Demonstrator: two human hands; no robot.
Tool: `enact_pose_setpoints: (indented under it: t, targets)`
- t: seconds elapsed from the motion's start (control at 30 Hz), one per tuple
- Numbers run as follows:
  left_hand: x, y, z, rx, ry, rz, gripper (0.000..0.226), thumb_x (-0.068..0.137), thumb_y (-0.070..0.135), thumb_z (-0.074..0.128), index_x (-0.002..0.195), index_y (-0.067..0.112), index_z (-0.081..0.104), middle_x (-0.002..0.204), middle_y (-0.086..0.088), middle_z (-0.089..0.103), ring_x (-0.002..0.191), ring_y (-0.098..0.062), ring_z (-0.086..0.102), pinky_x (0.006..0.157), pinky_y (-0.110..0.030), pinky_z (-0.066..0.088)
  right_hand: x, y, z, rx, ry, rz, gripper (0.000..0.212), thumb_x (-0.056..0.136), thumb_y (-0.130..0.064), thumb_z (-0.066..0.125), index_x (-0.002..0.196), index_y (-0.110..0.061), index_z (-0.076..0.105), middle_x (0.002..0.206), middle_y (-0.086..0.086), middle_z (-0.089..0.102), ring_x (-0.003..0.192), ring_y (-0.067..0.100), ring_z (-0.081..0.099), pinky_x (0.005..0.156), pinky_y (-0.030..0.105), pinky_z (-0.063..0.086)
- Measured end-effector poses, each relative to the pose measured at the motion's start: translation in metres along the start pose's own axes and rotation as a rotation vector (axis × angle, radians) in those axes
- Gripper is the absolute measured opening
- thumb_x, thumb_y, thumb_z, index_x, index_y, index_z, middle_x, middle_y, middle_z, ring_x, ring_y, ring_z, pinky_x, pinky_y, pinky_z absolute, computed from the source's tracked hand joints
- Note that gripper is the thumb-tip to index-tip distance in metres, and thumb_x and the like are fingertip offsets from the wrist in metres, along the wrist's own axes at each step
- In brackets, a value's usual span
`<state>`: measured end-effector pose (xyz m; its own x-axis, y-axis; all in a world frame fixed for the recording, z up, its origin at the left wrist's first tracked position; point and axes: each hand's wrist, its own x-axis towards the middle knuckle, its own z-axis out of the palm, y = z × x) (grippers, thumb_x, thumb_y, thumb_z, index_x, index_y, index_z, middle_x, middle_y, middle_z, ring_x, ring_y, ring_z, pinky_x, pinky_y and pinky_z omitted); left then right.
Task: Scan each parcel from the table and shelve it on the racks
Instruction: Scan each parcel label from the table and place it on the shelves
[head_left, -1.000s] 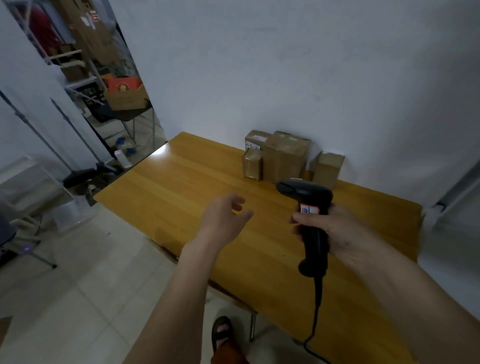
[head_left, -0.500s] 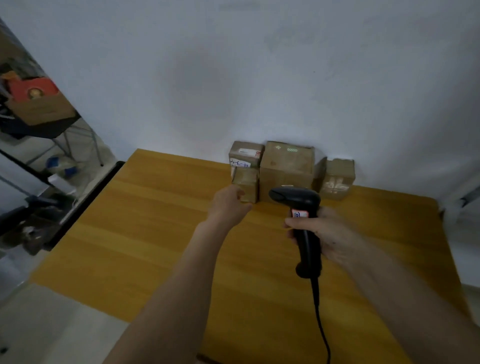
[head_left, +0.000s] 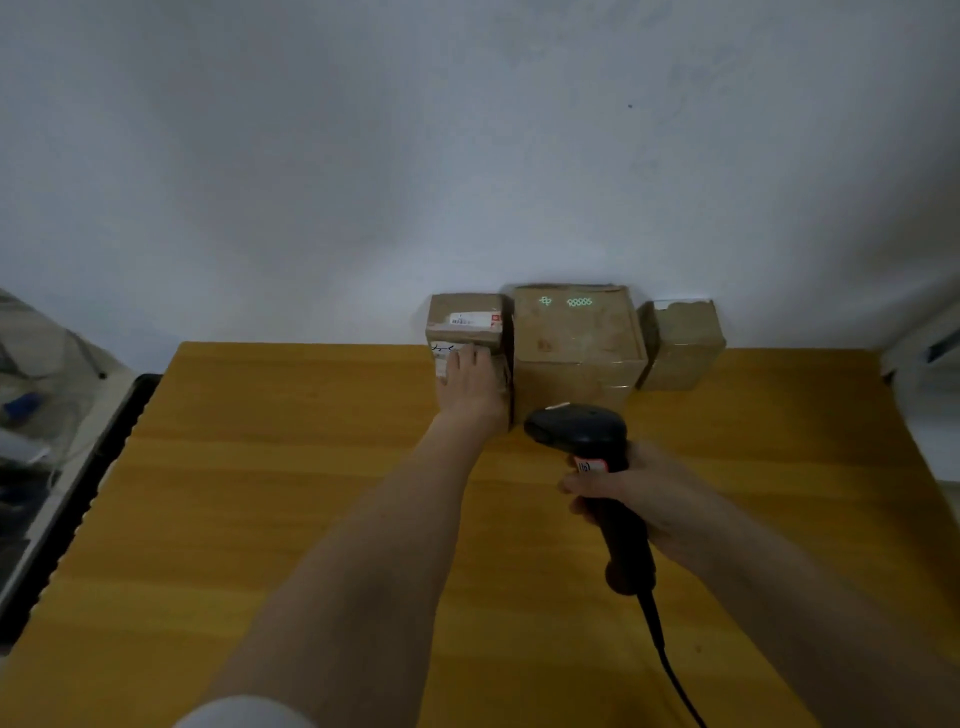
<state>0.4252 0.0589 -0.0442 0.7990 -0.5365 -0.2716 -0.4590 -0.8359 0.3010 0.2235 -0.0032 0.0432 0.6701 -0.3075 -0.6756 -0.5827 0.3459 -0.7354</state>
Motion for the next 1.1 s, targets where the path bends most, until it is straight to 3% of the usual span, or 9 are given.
enact_pose_setpoints:
  t: [0.27,0.47,0.6,0.73,0.8,0.93,1.1]
  targets:
    - [0.016,-0.003,0.019,0.181,0.099,0.022,0.064,0.076,0.02,0.073,0.132,0.016,0.042,0.142,-0.013,0.029,0.132,-0.034,0.031,0.108,-0.05,0.035,0.001,0.005,-0.014,0.076,0.072,0.008,0.021,0.08,-0.001,0.074,0.1,-0.004,0.066,0.093,0.016,0.069,0.071,0.021,0.068,0.071,0.035,0.055]
    - [-0.012,-0.014,0.03,0.2,0.138,0.0,0.059,0.076,0.021,0.074,0.126,0.018,0.043,0.128,-0.013,0.04,0.116,-0.03,0.038,0.093,-0.039,0.041,-0.002,0.009,-0.02,0.101,0.07,0.011,0.022,0.08,-0.001,0.073,0.101,-0.002,0.066,0.092,0.015,0.07,0.07,0.02,0.068,0.069,0.032,0.056]
    - [-0.069,-0.011,0.048,0.131,0.267,0.051,0.068,0.07,0.018,0.079,0.128,0.02,0.042,0.126,-0.01,0.046,0.113,-0.029,0.043,0.091,-0.039,0.041,-0.01,0.017,-0.029,0.096,0.06,0.004,0.019,0.082,-0.002,0.071,0.1,0.001,0.066,0.09,0.015,0.07,0.074,0.023,0.067,0.071,0.034,0.054]
    - [-0.14,-0.005,0.093,0.208,0.411,0.203,0.077,0.047,0.012,0.089,0.117,0.018,0.058,0.11,-0.014,0.06,0.098,-0.034,0.057,0.09,-0.049,0.049,-0.021,0.029,-0.04,0.123,0.059,0.009,0.01,0.084,0.0,0.069,0.093,0.001,0.067,0.084,0.014,0.07,0.07,0.022,0.066,0.069,0.035,0.054]
    - [-0.162,-0.001,0.113,0.23,0.447,0.268,0.084,0.042,0.008,0.089,0.116,0.018,0.052,0.106,-0.014,0.06,0.099,-0.033,0.055,0.091,-0.052,0.05,-0.024,0.037,-0.046,0.122,0.071,0.016,0.006,0.084,0.0,0.068,0.09,0.0,0.067,0.081,0.012,0.071,0.067,0.022,0.066,0.066,0.034,0.054]
    - [-0.181,0.012,0.137,0.229,0.418,0.309,0.09,0.039,0.01,0.089,0.118,0.018,0.047,0.111,-0.015,0.06,0.106,-0.03,0.044,0.089,-0.05,0.051,-0.032,0.051,-0.054,0.11,0.071,0.011,0.007,0.083,-0.001,0.069,0.09,-0.001,0.067,0.08,0.011,0.072,0.065,0.019,0.068,0.064,0.032,0.054]
    - [-0.206,0.012,0.158,0.246,0.231,0.279,0.097,0.037,0.014,0.091,0.121,0.015,0.045,0.123,-0.014,0.057,0.113,-0.031,0.051,0.091,-0.048,0.05,-0.041,0.066,-0.061,0.1,0.068,0.016,0.007,0.083,-0.002,0.071,0.089,-0.003,0.068,0.079,0.01,0.074,0.063,0.017,0.069,0.06,0.029,0.055]
